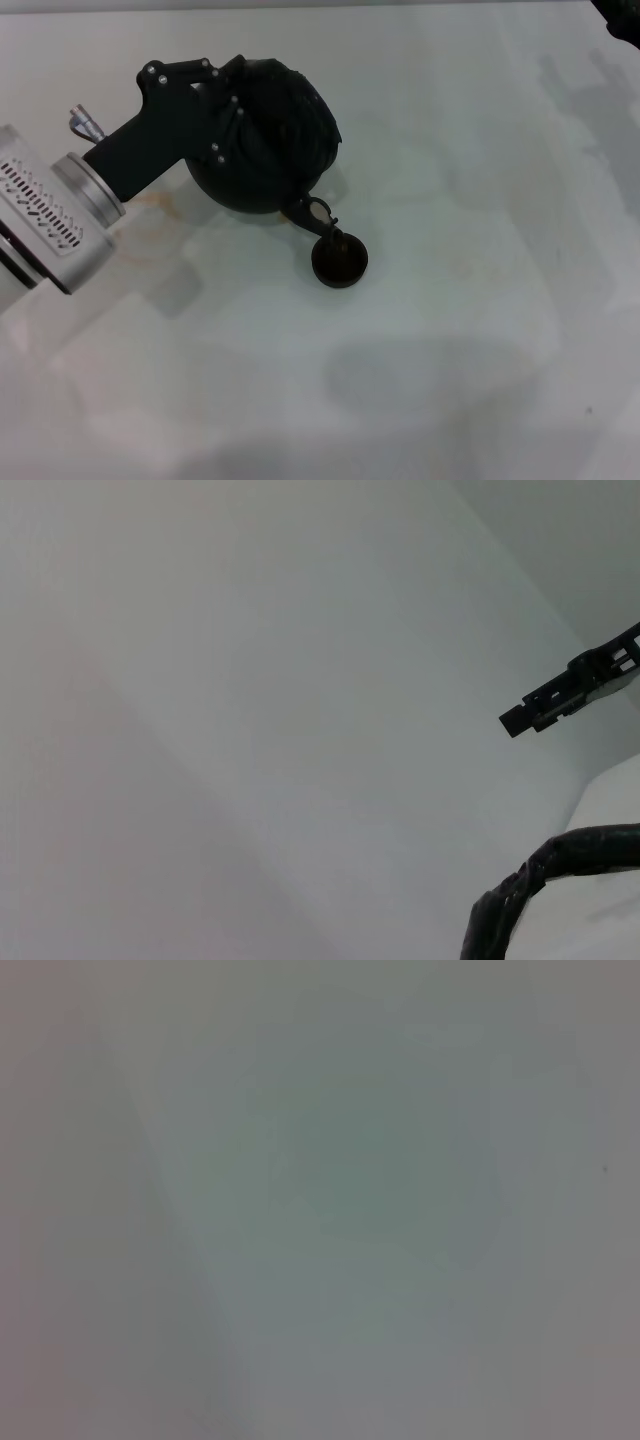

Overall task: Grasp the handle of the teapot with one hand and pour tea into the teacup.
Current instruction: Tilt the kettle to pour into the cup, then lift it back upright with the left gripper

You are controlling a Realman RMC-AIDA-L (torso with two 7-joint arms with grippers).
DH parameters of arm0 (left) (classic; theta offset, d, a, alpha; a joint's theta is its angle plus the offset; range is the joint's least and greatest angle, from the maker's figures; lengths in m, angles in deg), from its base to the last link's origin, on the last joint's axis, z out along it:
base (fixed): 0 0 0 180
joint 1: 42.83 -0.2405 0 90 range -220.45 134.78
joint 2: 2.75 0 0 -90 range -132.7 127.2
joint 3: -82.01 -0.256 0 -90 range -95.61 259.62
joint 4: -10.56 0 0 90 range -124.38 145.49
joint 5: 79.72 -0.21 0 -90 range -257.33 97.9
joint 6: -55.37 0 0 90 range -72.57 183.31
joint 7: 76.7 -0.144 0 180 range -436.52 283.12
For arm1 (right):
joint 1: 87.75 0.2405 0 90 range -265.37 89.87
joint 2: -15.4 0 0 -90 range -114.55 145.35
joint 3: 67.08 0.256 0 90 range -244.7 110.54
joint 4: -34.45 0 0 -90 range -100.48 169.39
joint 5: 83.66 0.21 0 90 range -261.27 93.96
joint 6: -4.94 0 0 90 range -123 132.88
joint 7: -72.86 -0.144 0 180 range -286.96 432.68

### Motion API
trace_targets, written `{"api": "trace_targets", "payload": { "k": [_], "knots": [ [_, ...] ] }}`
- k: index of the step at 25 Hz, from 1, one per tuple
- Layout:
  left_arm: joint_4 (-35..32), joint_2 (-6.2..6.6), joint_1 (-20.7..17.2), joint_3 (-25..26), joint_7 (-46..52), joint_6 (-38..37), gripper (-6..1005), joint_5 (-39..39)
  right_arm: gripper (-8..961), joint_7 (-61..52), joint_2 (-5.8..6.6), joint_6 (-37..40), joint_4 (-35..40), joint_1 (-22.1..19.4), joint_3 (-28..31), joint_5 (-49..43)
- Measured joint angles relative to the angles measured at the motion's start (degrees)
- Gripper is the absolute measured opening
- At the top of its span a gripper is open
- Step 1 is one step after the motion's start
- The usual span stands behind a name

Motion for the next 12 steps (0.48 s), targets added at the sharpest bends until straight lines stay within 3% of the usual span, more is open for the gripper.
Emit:
{"api": "trace_targets", "payload": {
  "k": [12],
  "knots": [
    [-0.1,0.09,0.1,-0.1,0.0,0.0,104,0.0,858,0.0,0.0,0.0,0.0,0.0,0.1,0.0]
  ]
}}
